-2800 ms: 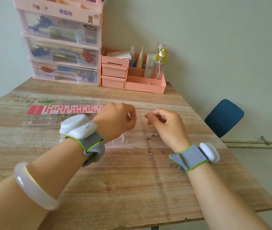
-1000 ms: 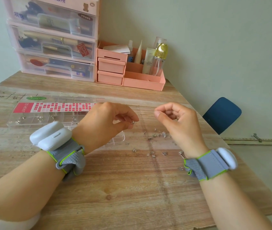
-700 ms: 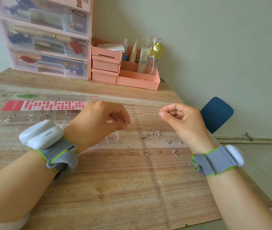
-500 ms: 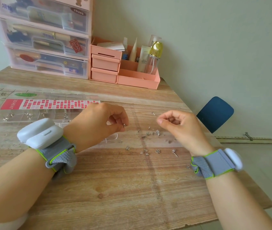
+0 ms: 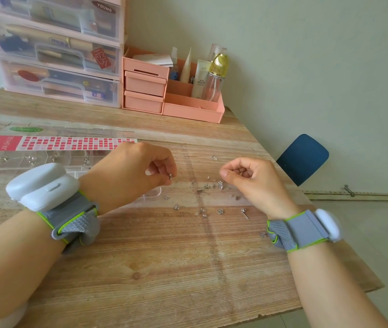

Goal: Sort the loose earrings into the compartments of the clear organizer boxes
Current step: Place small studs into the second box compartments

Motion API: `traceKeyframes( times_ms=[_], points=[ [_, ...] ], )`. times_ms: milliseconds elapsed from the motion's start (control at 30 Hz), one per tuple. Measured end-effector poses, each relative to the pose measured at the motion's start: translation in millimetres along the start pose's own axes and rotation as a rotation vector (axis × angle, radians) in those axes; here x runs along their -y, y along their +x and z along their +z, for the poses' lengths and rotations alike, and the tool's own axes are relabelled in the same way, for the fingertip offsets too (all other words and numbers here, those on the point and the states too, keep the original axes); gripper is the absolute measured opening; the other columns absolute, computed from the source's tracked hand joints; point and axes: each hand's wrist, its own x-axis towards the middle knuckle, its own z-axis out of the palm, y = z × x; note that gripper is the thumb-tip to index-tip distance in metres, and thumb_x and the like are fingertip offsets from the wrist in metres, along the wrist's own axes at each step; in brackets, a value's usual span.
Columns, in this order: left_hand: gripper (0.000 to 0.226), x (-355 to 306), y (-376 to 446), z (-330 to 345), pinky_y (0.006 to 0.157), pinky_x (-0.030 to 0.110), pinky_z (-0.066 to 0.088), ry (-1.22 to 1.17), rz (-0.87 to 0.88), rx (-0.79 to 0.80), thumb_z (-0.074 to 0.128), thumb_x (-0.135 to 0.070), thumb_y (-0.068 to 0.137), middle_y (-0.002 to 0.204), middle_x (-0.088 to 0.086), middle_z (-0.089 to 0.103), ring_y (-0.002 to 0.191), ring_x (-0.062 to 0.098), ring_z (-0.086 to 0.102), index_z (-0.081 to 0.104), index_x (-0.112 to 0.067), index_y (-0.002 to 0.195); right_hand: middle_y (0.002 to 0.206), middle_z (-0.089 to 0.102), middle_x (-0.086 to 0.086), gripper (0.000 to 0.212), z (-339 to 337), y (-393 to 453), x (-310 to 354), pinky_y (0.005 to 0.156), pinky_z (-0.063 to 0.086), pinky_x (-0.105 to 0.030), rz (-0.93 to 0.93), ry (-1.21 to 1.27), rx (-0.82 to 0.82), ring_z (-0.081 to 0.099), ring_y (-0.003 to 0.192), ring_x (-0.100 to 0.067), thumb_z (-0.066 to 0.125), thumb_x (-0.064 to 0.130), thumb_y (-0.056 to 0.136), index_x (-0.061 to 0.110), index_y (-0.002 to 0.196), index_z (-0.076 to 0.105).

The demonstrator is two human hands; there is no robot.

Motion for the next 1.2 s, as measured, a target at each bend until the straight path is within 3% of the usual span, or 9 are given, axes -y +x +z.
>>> traceKeyframes(
  times_ms=[233,400,767,1000,1200],
  points=[
    [0.015,0.6,-0.7,-0.4,0.070,0.001,0.040,-0.021,-0.007,-0.074,0.070,-0.010,0.076,0.072,-0.016,0.062,0.081,-0.006,0.054,0.066,-0.025,0.078,0.060,0.055,0.015,0.005,2.8,-5.1,9.8,0.058,0.039,-0.022,-0.068,0.012,0.104,0.042,0.055,-0.002,0.070,0.023,0.079,0.022,0.074,0.070],
    [0.015,1.5,-0.5,1.0,0.073,0.009,0.043,-0.017,-0.006,-0.073,0.070,-0.010,0.076,0.073,-0.015,0.063,0.079,-0.003,0.056,0.066,-0.025,0.079,0.074,0.053,0.011,0.005,7.0,-8.9,13.6,0.074,0.031,-0.019,-0.160,-0.160,0.218,0.044,0.077,-0.004,0.072,0.035,0.073,0.033,0.076,0.068],
    [0.016,3.5,0.1,2.0,0.074,0.010,0.044,-0.025,-0.002,-0.080,0.069,-0.011,0.076,0.071,-0.015,0.064,0.082,-0.004,0.056,0.065,-0.027,0.078,0.076,0.052,0.013,0.025,4.7,-13.1,18.0,0.077,0.027,-0.007,-0.180,-0.235,0.238,0.042,0.085,-0.004,0.063,0.014,0.083,0.039,0.077,0.064],
    [0.014,3.9,0.5,2.3,0.073,0.008,0.043,-0.025,-0.001,-0.075,0.069,-0.011,0.077,0.072,-0.014,0.064,0.081,-0.004,0.055,0.066,-0.025,0.080,0.082,0.056,0.008,0.032,5.5,-13.7,19.0,0.082,0.032,-0.020,-0.204,-0.204,0.237,0.046,0.091,-0.013,0.062,0.010,0.083,0.040,0.073,0.062],
    [0.014,2.8,0.5,2.2,0.073,0.005,0.041,-0.029,-0.003,-0.068,0.069,-0.011,0.077,0.071,-0.015,0.063,0.080,-0.005,0.055,0.066,-0.024,0.079,0.083,0.054,0.009,0.038,11.0,-13.2,21.7,0.085,0.030,-0.013,-0.227,-0.287,0.277,0.044,0.095,-0.012,0.060,0.011,0.084,0.048,0.078,0.063]
  ],
)
